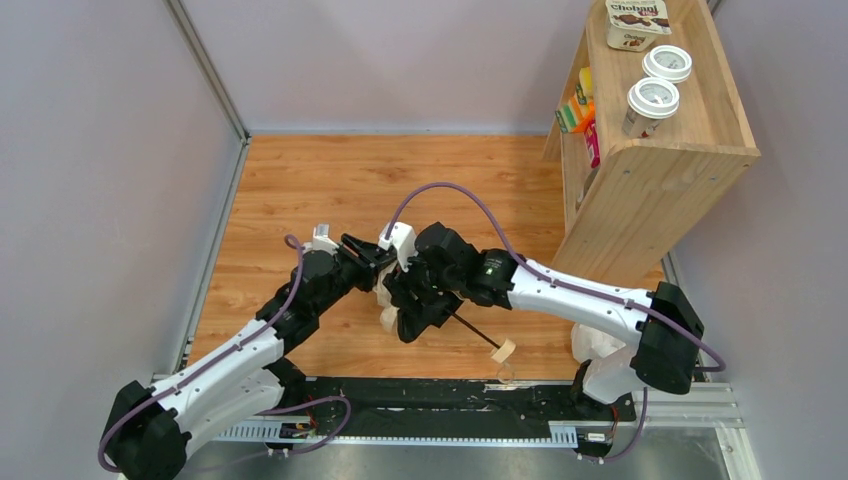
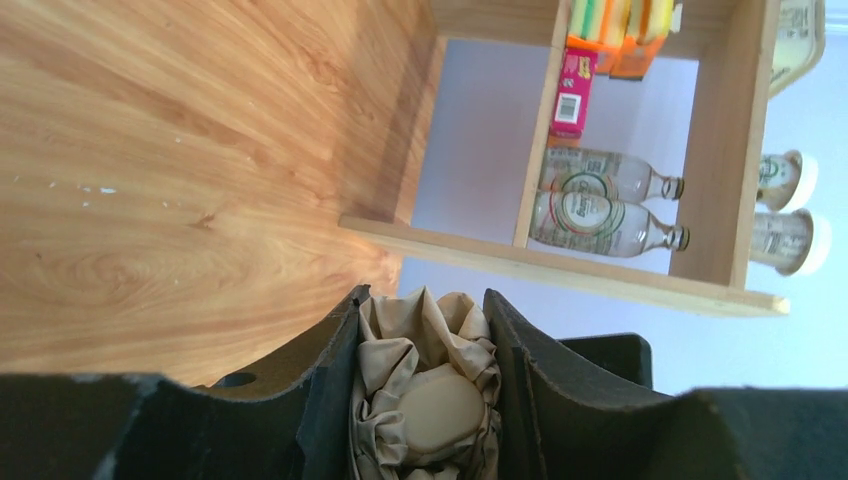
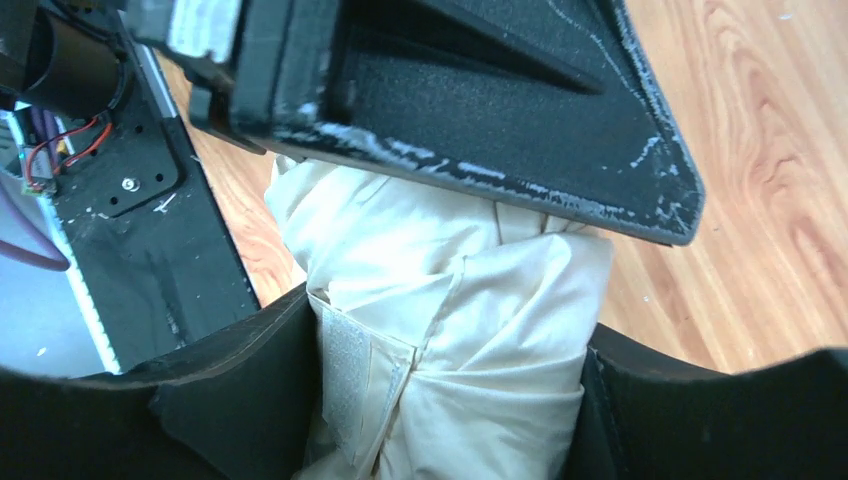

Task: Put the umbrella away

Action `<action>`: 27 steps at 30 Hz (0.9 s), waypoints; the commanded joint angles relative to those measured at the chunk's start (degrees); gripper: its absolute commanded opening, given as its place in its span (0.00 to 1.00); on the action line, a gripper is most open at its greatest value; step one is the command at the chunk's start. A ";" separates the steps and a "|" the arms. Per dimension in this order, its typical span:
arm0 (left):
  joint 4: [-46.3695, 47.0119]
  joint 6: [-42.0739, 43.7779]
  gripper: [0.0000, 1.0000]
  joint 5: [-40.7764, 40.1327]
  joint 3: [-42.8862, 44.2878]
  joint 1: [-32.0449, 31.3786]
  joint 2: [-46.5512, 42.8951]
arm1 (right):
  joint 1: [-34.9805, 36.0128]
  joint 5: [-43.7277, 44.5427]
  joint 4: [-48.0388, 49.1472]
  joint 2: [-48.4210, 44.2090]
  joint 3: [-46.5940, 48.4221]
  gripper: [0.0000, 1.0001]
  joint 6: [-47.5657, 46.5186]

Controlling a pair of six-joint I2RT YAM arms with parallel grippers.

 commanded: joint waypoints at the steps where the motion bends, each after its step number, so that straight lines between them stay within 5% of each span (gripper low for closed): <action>1: -0.85 -12.01 0.00 -4.86 2.16 0.37 -2.42 | 2.72 7.90 6.39 -1.52 -1.15 0.67 -2.98; 7: -3.21 -14.83 0.00 -4.86 2.07 0.28 -2.86 | 3.52 5.54 8.32 -0.73 -3.43 0.78 -4.12; 15: -15.17 -15.36 0.00 -2.32 7.07 0.19 -2.51 | 4.04 3.94 5.69 2.08 -1.68 0.78 -6.31; 23: -14.57 -16.94 0.00 -1.26 6.20 0.19 -2.07 | 4.13 0.43 5.51 4.89 -2.82 0.82 -7.55; 25: -12.55 -17.47 0.00 0.32 5.59 0.19 -1.72 | 4.13 1.39 5.77 6.47 -2.47 0.79 -7.11; 27: -12.19 -17.91 0.00 0.59 5.76 0.28 -1.63 | 4.31 1.83 5.95 7.70 -2.12 0.58 -6.32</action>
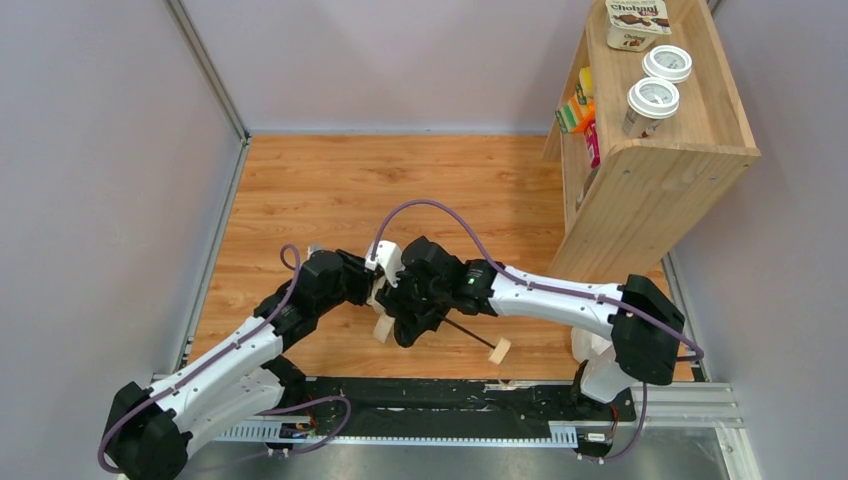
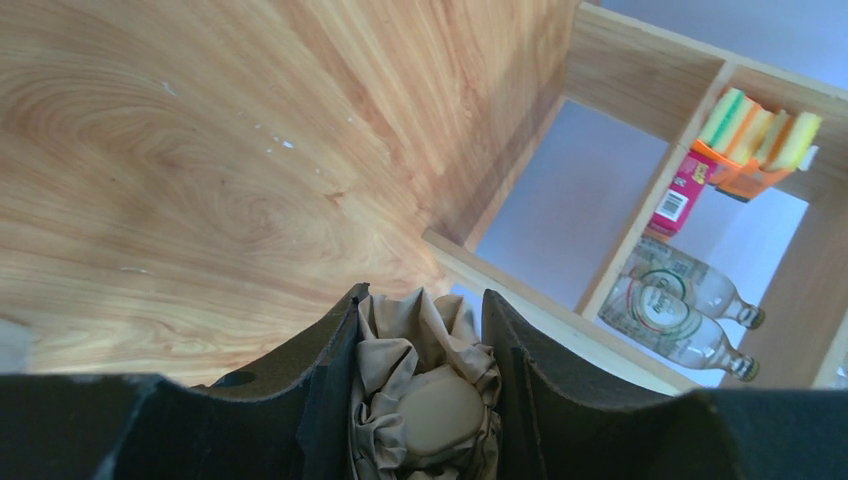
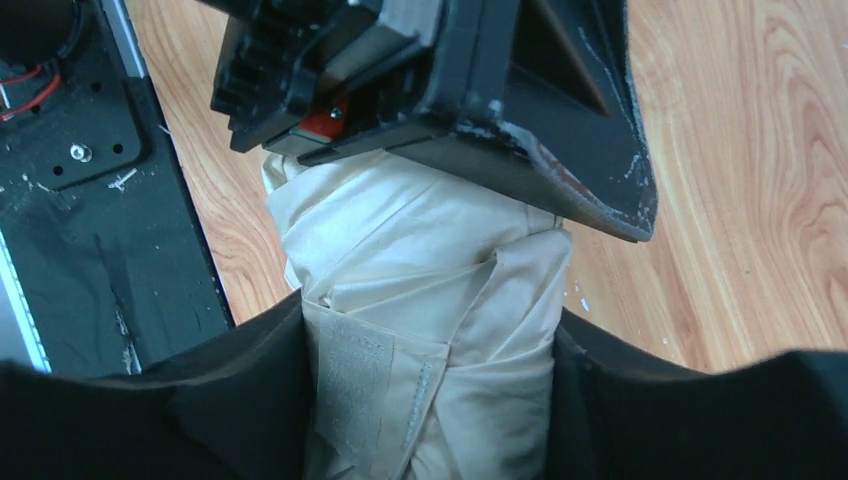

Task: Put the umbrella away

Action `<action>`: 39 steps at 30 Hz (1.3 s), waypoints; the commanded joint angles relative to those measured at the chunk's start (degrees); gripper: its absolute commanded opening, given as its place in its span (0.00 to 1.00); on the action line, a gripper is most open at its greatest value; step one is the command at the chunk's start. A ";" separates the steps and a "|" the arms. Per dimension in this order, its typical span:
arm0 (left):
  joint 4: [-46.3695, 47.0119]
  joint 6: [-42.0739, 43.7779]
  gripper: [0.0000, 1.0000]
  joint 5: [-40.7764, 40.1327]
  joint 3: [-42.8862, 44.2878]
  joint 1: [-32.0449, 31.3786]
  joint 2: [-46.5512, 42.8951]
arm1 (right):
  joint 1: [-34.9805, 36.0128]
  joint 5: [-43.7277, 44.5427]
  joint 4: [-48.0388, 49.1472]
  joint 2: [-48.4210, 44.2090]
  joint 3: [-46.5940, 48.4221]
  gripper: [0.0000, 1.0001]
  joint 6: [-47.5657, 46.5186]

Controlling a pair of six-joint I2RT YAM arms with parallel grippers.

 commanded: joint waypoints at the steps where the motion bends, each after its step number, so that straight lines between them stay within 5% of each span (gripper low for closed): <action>1: 8.68 -6.50 0.00 3.63 3.18 0.11 -1.03 | 0.90 0.09 -0.43 3.95 1.23 0.45 0.26; 5: 9.74 -7.46 0.00 3.97 2.57 0.10 -0.86 | 0.81 -0.97 2.29 3.08 0.44 0.02 3.16; 11: 15.96 -5.54 0.00 3.37 -0.15 0.19 -0.95 | -1.90 -5.96 5.72 -1.05 -2.28 0.00 8.95; 13: 20.44 -2.46 0.18 3.36 -1.29 0.19 -0.86 | -4.45 -10.53 6.07 -2.19 -2.64 0.00 11.77; 15: 23.79 1.66 0.61 4.06 -1.74 0.19 -0.86 | -7.35 -15.87 6.34 -3.60 -2.90 0.00 14.32; 18: 24.93 7.10 0.70 5.99 -1.56 0.19 -0.51 | -11.65 -24.23 8.53 -4.92 -3.52 0.00 19.32; 33: 31.19 18.90 0.69 13.90 5.90 0.19 8.63 | -19.22 -50.52 26.17 -3.43 -2.90 0.00 38.31; 34: 31.09 19.16 0.66 14.34 6.26 0.19 9.41 | -19.23 -51.41 26.90 -3.43 -2.73 0.00 39.54; 39: 34.86 19.25 0.10 13.74 5.82 0.19 10.21 | -19.93 -50.10 23.83 -3.60 -1.23 0.00 40.87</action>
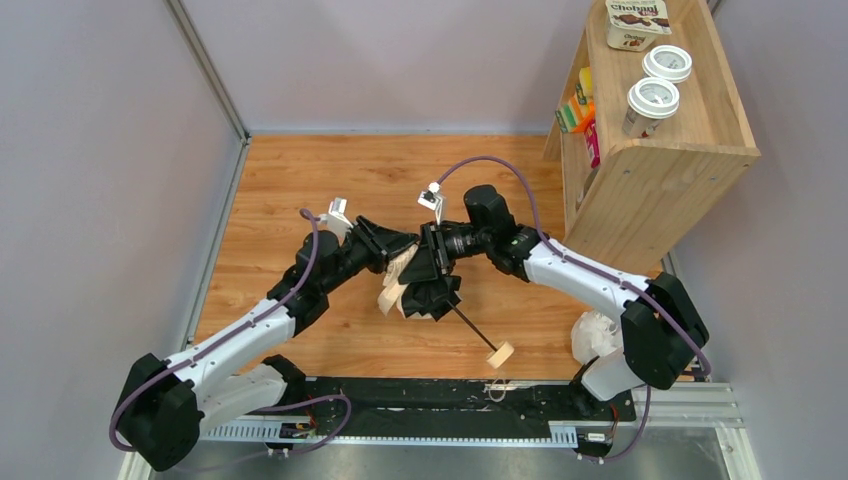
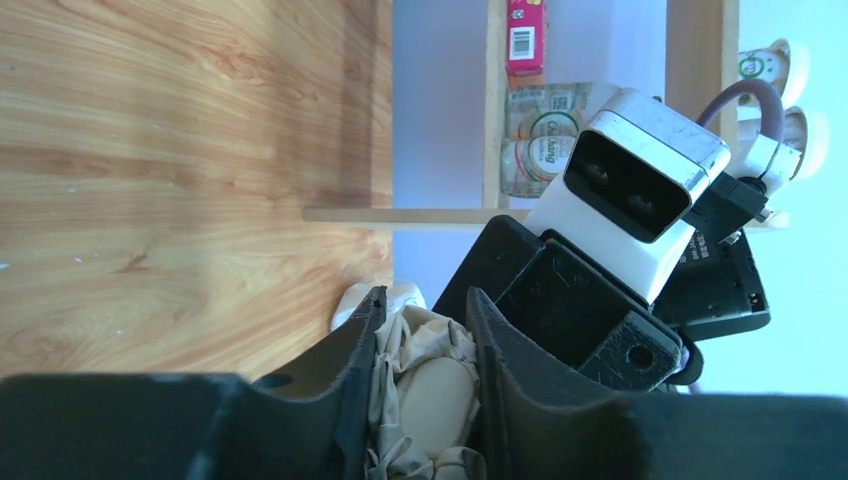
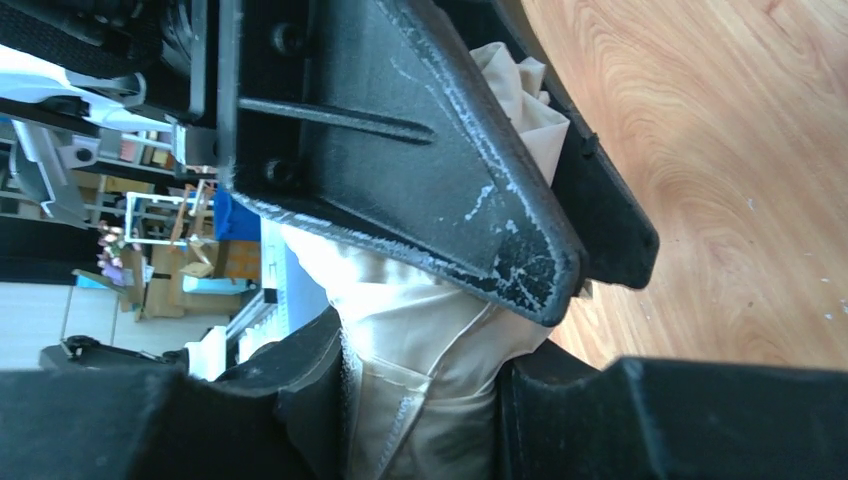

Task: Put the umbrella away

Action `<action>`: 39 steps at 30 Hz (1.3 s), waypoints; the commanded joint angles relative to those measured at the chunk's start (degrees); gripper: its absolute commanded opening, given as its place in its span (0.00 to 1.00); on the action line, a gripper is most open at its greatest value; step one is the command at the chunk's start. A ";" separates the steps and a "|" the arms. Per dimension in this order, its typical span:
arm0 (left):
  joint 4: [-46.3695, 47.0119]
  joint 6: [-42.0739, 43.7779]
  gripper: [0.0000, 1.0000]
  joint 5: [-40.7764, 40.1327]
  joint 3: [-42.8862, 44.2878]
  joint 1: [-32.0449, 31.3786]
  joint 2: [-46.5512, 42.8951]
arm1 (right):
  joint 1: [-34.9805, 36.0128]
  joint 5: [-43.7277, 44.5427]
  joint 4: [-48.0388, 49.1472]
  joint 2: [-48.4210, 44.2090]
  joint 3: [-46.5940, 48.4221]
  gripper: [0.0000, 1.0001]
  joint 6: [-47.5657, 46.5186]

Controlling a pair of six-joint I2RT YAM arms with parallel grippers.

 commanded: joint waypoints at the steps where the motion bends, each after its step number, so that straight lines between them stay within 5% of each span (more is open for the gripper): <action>1: 6.89 0.54 0.05 1.91 2.24 -0.64 0.47 | 1.21 -4.62 5.72 -0.81 3.79 0.00 3.28; 4: 8.12 0.90 0.00 -1.51 2.06 -0.64 -0.59 | 1.47 2.31 -4.62 -2.03 5.46 0.14 -1.36; 7: 11.54 0.98 0.00 -4.59 0.66 -0.64 -2.34 | 1.56 7.86 -6.95 -5.63 3.80 0.49 -2.35; 13: 20.50 3.70 0.00 -9.25 -1.02 -0.64 -2.09 | 1.99 14.02 -11.51 -11.35 3.96 0.81 -4.63; 22: 39.32 16.53 0.00 -14.18 -2.42 0.32 0.28 | 2.08 21.75 -24.17 -12.06 15.30 1.00 -9.64; 30: 58.64 16.02 0.00 -11.63 -0.94 4.36 6.17 | 2.08 26.15 -34.88 -8.46 31.10 1.00 -15.17; 39: 61.12 16.81 0.00 -8.30 7.06 9.29 7.76 | 0.33 42.14 -43.42 -7.40 45.89 1.00 -9.04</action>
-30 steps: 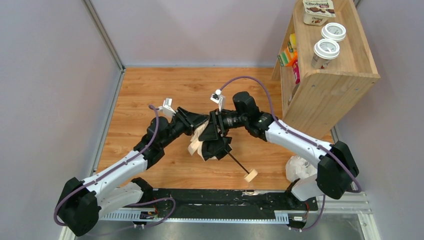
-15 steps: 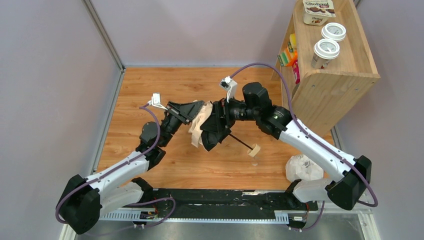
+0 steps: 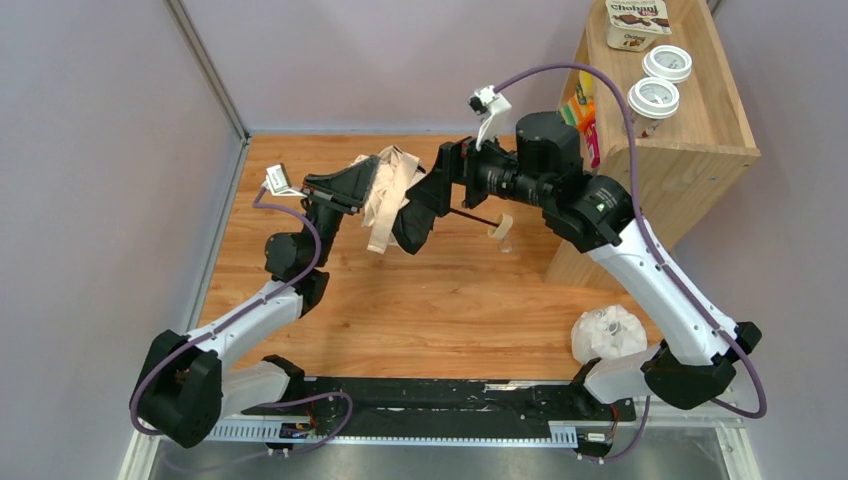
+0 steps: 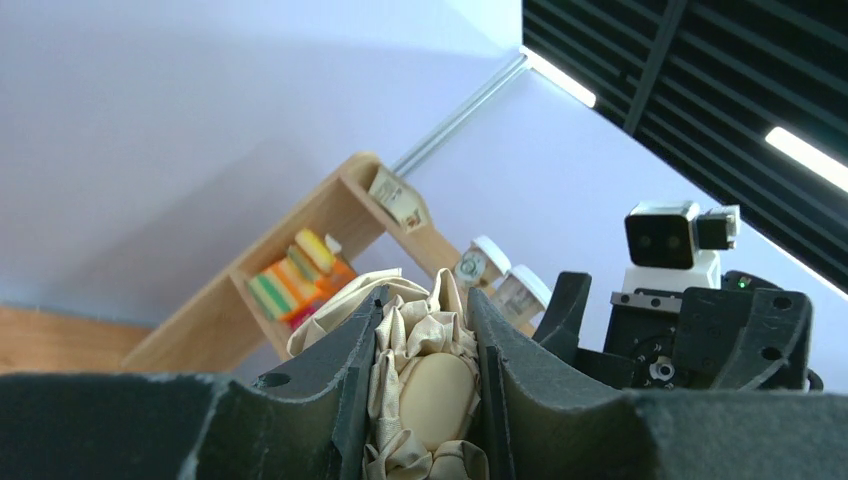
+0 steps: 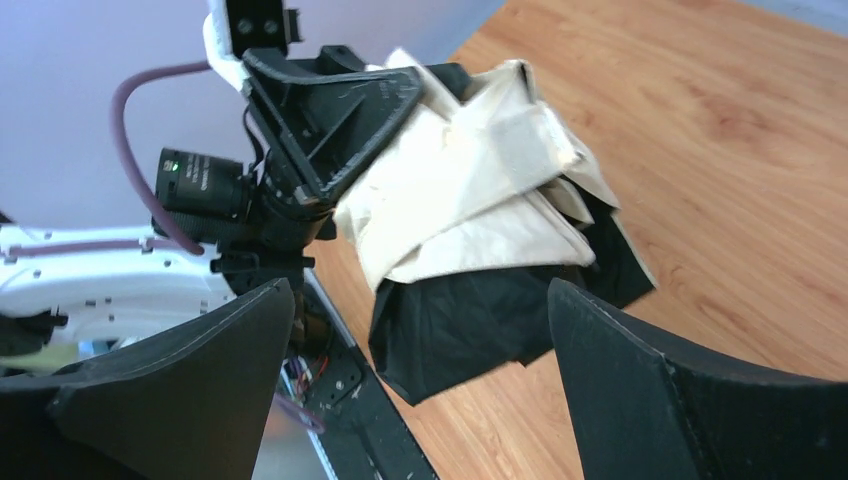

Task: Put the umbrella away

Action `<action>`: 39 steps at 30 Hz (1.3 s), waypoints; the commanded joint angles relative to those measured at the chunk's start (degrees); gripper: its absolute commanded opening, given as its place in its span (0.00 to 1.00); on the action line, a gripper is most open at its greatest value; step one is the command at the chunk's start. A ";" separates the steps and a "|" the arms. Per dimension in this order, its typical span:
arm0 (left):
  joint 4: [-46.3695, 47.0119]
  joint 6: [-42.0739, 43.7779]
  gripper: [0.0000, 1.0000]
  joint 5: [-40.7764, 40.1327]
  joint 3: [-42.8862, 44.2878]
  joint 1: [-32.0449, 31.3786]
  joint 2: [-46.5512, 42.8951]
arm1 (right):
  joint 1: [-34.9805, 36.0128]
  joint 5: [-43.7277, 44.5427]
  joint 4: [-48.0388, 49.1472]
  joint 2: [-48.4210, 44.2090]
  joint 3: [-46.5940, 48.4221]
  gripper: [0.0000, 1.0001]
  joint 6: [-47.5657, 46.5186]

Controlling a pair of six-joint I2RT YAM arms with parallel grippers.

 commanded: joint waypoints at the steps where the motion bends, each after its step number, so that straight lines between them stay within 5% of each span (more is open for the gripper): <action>1: 9.43 0.94 0.00 1.33 6.30 2.47 -0.77 | -2.14 10.93 -5.39 -1.06 5.85 1.00 3.98; 10: 9.08 -1.00 0.00 2.56 10.34 7.92 -2.61 | -8.65 19.91 -3.21 -8.70 -0.10 1.00 10.02; 15: 8.73 -1.87 0.00 2.91 14.56 10.21 -1.91 | -9.80 15.78 3.73 -15.47 -15.74 1.00 22.86; 19: 8.64 -1.70 0.00 2.47 18.43 10.91 -1.65 | -10.06 21.93 2.51 -18.37 -19.71 1.00 26.30; 22: 8.73 -2.57 0.00 2.21 20.98 11.18 -1.38 | -10.41 15.73 5.75 -18.65 -22.79 0.99 28.07; 25: 8.73 -4.16 0.00 1.68 20.99 11.35 -1.99 | -11.73 8.41 8.21 -18.64 -21.74 0.84 17.39; 29: 4.26 -3.90 0.00 1.50 20.02 11.35 -6.55 | -11.73 20.49 -1.78 -16.19 -17.61 0.64 6.29; 33: 1.08 -3.90 0.00 1.15 19.23 11.35 -9.11 | -12.08 24.14 1.09 -16.01 -20.77 0.05 -1.73; 39: 1.43 -6.36 0.00 1.06 18.18 11.44 -9.20 | -11.91 22.64 0.94 -12.50 -13.14 0.00 -7.87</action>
